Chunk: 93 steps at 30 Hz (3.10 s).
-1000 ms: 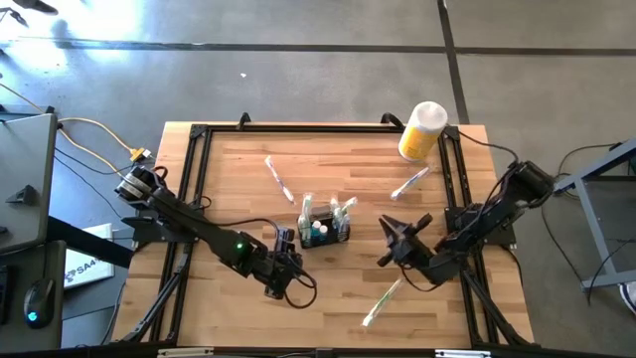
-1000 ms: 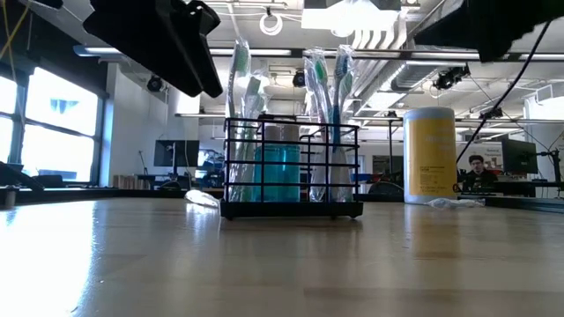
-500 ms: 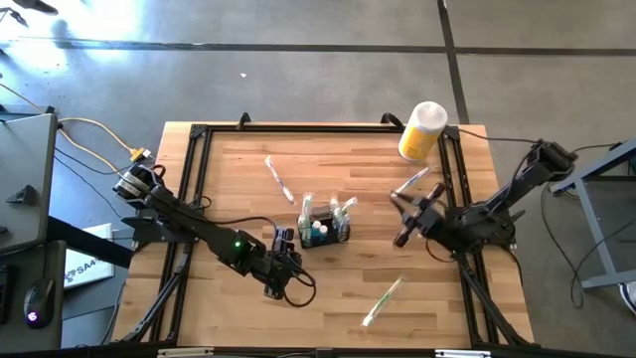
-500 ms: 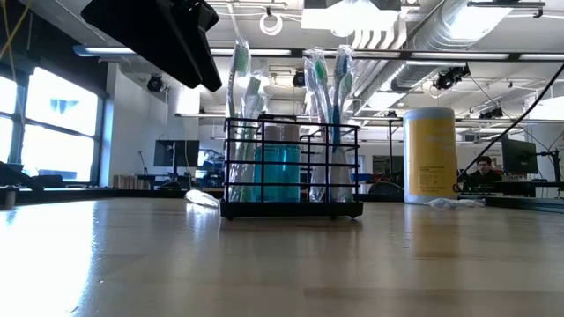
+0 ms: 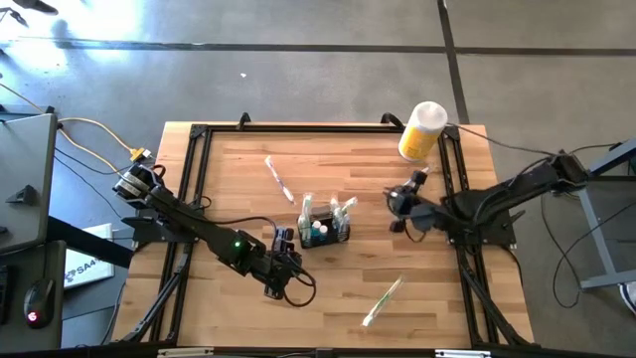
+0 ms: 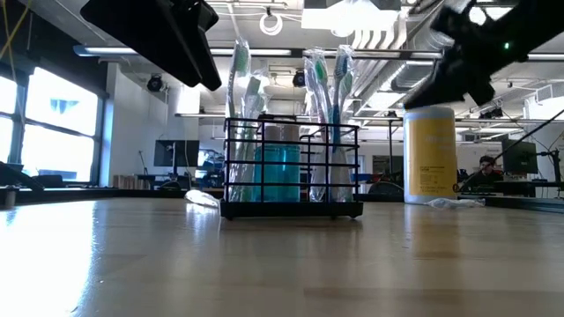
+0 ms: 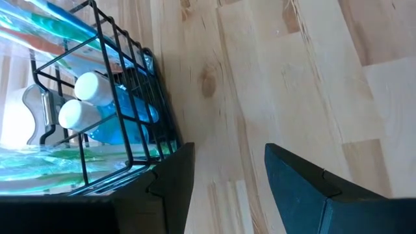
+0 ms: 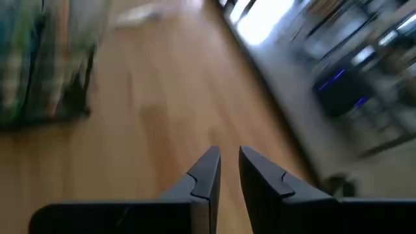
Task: Pick & Place toothbrushing station
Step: Put the blue toothbrush into the black mesh organizer
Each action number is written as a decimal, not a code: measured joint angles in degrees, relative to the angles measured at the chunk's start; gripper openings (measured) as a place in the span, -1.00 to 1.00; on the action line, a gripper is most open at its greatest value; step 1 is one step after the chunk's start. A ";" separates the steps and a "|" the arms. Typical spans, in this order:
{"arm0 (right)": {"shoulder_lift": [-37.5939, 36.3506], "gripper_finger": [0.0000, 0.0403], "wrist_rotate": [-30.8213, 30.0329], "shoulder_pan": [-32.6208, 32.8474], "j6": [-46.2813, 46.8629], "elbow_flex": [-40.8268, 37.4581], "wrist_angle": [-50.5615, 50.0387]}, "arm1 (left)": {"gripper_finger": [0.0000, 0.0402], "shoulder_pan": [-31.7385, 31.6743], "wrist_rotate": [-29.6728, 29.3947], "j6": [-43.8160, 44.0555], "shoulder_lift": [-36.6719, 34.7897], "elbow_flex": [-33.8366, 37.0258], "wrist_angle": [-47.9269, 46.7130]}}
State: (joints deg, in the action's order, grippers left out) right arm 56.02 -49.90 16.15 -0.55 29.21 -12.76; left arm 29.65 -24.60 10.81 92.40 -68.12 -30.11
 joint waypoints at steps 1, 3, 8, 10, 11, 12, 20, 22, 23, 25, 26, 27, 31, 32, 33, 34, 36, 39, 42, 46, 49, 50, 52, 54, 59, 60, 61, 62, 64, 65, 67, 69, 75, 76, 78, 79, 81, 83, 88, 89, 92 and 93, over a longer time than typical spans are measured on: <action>-0.59 -0.75 4.44 -2.52 2.20 0.00 -3.42 | -0.11 0.00 0.02 0.00 0.00 0.00 -0.02; -1.38 -0.75 13.69 -8.45 6.43 0.00 -9.99 | -0.11 0.00 0.02 0.00 0.00 0.00 -0.02; -0.47 -0.75 28.63 -20.80 4.93 -0.03 -16.66 | -0.11 0.00 -0.02 -1.04 0.00 -0.02 0.02; -0.66 -0.75 30.22 -23.32 1.28 0.35 -16.09 | -0.11 0.00 -0.28 -1.51 0.00 -0.02 0.27; -0.59 -0.75 30.03 -23.99 0.61 0.50 -15.50 | -0.11 0.00 -0.35 -1.51 0.00 -0.02 0.27; -0.51 -0.75 29.49 -24.44 0.86 0.50 -14.48 | -0.11 0.00 -0.35 -1.51 0.00 -0.02 0.21; -0.62 -0.75 27.77 -24.82 2.87 0.55 -13.22 | -0.11 0.00 -0.39 -1.55 0.00 -0.07 -0.07; -0.62 -0.75 28.91 -24.82 4.94 0.55 -13.54 | -0.11 0.00 -0.42 -1.82 0.00 -0.07 -0.11; -0.62 -0.75 29.57 -24.80 5.54 0.55 -13.55 | -0.11 0.00 -0.42 -2.01 0.00 -0.07 -0.27; -0.62 -0.75 29.93 -24.80 4.72 0.55 -13.63 | -0.11 0.00 -0.42 -2.03 0.00 -0.07 -0.63; -0.62 -0.75 29.93 -24.80 3.53 0.55 -13.62 | -0.11 0.00 -0.43 -1.99 0.00 -0.07 -0.73; -0.62 -0.75 30.01 -24.80 2.48 0.55 -13.58 | -0.11 0.00 -0.42 -1.99 0.00 -0.07 -0.94; -0.62 -0.75 31.91 -24.80 2.30 0.55 -12.97 | -0.11 0.00 -0.42 -1.62 0.00 -0.07 -1.36; -0.62 -0.75 32.56 -24.80 2.31 0.55 -12.73 | -0.11 0.00 -0.42 -1.56 0.00 -0.07 -1.36; -0.62 -0.75 33.10 -24.80 2.28 0.55 -12.32 | -0.11 0.00 -0.42 -1.55 0.00 -0.07 -1.36; -0.62 -0.75 33.91 -24.80 2.26 0.55 -11.67 | -0.11 0.00 -0.42 -1.55 0.00 -0.07 -1.34; -0.62 -0.75 34.79 -24.80 1.60 0.55 -10.59 | -0.11 0.00 -0.42 -1.55 0.00 -0.07 -1.33; -0.62 -0.75 33.70 -24.95 -4.68 0.52 -7.16 | -0.11 0.00 -0.42 -1.55 0.00 -0.07 -1.31; -0.62 -0.75 33.73 -24.90 -7.54 0.53 -3.50 | -0.11 0.00 0.03 -1.18 0.00 -0.07 -1.31; -0.62 -0.75 34.75 -24.90 -7.30 0.57 1.33 | -0.11 0.00 2.69 0.32 0.00 -0.07 -1.31; -0.62 -0.75 35.54 -24.88 -10.29 0.57 2.66 | -0.11 0.00 3.75 0.44 0.00 -0.07 -1.29; -0.62 -0.75 35.57 -24.88 -11.38 0.57 2.58 | -0.11 0.00 4.24 0.44 0.00 -0.07 -1.29; -0.60 -0.75 35.55 -24.90 -12.87 0.57 2.58 | -0.11 0.00 4.33 0.44 0.00 -0.07 -1.31; -0.62 -0.75 36.75 -24.90 -13.21 0.57 2.66 | -0.11 0.00 4.33 0.40 0.00 -0.07 -1.29; -0.62 -0.75 39.60 -24.94 -13.10 0.57 2.45 | -0.11 0.00 4.59 0.28 0.00 -0.07 -1.33; -0.62 -0.75 39.55 -24.95 -12.97 0.57 2.39 | -0.11 0.00 4.60 0.20 0.00 -0.07 -1.33; -0.62 -0.75 39.57 -24.95 -12.97 0.57 2.38 | -0.11 0.00 4.61 0.20 0.00 -0.07 -1.33; -0.62 -0.75 39.59 -24.95 -12.96 0.57 2.39 | -0.11 0.00 4.61 0.20 0.00 -0.07 -1.31; -0.62 -0.75 39.88 -24.95 -12.56 0.57 2.30 | -0.11 0.00 4.61 0.20 0.00 -0.07 -1.33; -0.62 -0.75 39.91 -24.95 -12.07 0.57 2.18 | -0.11 0.00 4.61 0.20 0.00 -0.07 -1.33; -0.62 -0.71 39.70 -24.95 -11.46 0.57 1.76 | -0.11 0.00 4.61 0.20 0.00 -0.07 -1.33; -0.62 -0.63 39.31 -24.95 -11.37 0.57 1.07 | -0.11 0.00 4.61 0.20 0.00 -0.07 -1.33; -0.62 -0.17 36.27 -24.95 -12.39 0.55 0.18 | -0.11 0.00 4.63 0.20 0.00 -0.07 -1.31; -0.60 -0.09 35.69 -24.95 -12.42 0.55 -0.06 | -0.11 0.00 4.63 0.20 0.00 -0.07 -1.33; -0.56 0.03 34.58 -24.95 -12.88 0.55 0.02 | -0.11 0.00 4.64 0.20 0.00 -0.07 -1.32; -0.56 0.08 34.56 -24.95 -12.88 0.55 0.03 | -0.11 0.00 4.65 0.20 0.00 -0.07 -1.33; -0.56 0.17 35.27 -24.95 -12.78 0.55 0.05 | -0.11 0.00 4.66 0.20 0.00 -0.07 -1.33; -0.56 0.22 35.47 -24.88 -12.80 0.55 0.06 | -0.11 0.00 4.68 0.20 0.00 -0.07 -1.31; -0.56 0.26 35.47 -24.88 -12.82 0.55 0.09 | -0.11 0.00 4.68 0.20 0.00 -0.07 -1.33; -0.56 0.26 35.47 -24.88 -12.82 0.55 0.09 | -0.11 0.00 4.68 0.20 0.00 -0.07 -1.31; -0.56 0.26 35.66 -24.88 -12.56 0.55 0.18 | -0.11 0.00 4.68 0.32 0.00 -0.07 -1.31; -0.56 0.25 36.45 -24.90 -11.33 0.55 0.16 | -0.11 0.00 4.68 0.49 0.00 -0.07 -1.31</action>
State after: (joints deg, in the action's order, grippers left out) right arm 55.46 -13.45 -8.75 -11.88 29.76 -12.60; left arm 29.65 -19.92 11.29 92.40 -68.18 -31.42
